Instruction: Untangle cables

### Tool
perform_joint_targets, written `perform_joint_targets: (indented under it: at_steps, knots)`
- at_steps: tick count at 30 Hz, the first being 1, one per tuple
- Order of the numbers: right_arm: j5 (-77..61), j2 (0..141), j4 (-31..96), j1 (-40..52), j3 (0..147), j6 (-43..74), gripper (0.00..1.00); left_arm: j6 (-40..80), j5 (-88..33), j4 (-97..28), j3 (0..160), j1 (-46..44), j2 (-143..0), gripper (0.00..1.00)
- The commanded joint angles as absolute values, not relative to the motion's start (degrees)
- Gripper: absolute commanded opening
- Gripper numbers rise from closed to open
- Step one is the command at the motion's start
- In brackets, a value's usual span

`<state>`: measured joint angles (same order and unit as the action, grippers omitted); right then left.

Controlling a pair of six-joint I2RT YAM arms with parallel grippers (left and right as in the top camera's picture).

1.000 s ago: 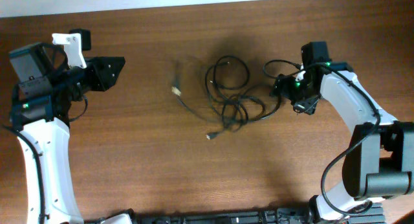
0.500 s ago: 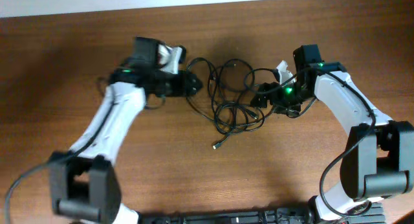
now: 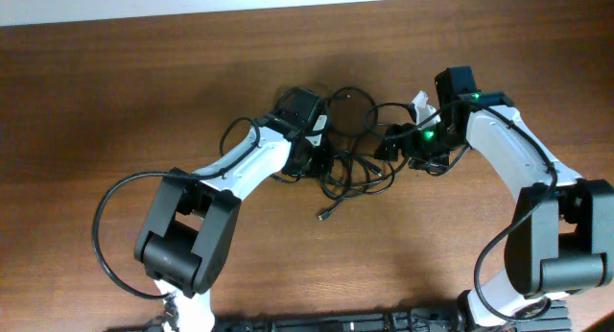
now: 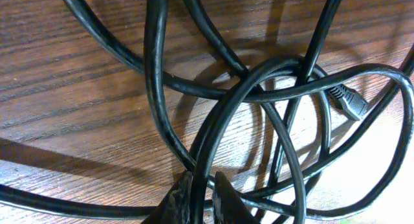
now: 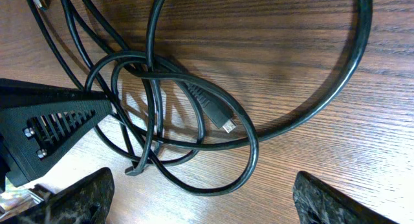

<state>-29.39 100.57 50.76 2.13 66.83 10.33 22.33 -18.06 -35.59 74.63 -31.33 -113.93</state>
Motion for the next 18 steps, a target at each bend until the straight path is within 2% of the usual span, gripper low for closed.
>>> perform_joint_targets:
  at_steps: [1, 5, 7, 11, 15, 18]
  knots:
    - [-28.7, 99.4, 50.8, 2.2, 67.0, 10.1, 0.88, 22.5, -19.3, -35.4, 75.0, -31.4, -114.5, 0.0]
    - [-32.3, 99.4, 51.2, 3.2, 66.9, 10.1, 0.88, 17.9, -19.3, -40.3, 78.1, -28.0, -111.2, 0.0]
    - [-32.4, 99.6, 49.4, 5.9, 66.9, 10.1, 0.88, 11.9, -19.3, -45.2, 82.7, -24.8, -105.3, 0.0]
    - [-31.8, 99.8, 41.4, 13.8, 66.9, 16.0, 0.88, 4.2, -20.8, -44.7, 83.5, -23.7, -93.9, 0.0]
    - [-14.8, 101.1, 35.5, 19.9, 66.9, 33.5, 0.88, 4.2, -23.1, -43.0, 83.6, -22.3, -85.5, 0.0]
    - [-6.7, 102.9, 40.8, 17.9, 66.8, 35.0, 0.88, 4.2, -22.1, -39.9, 83.7, -11.4, -78.2, 0.0]
